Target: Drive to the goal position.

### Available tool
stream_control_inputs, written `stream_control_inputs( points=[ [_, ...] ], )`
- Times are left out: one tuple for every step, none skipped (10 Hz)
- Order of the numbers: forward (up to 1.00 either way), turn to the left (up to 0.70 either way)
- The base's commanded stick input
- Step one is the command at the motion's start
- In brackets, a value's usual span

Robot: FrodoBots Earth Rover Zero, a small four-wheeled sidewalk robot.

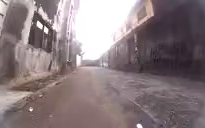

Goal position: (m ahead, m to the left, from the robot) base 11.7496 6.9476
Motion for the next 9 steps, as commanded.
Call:
stream_control_inputs(
  points=[
    [1.0,0.01],
    [1.0,0.01],
    [1.0,0.01],
    [1.0,0.01],
    [1.0,0.01],
    [1.0,0.01],
    [1.0,0.01],
    [1.0,0.01],
    [1.0,0.01]
  ],
)
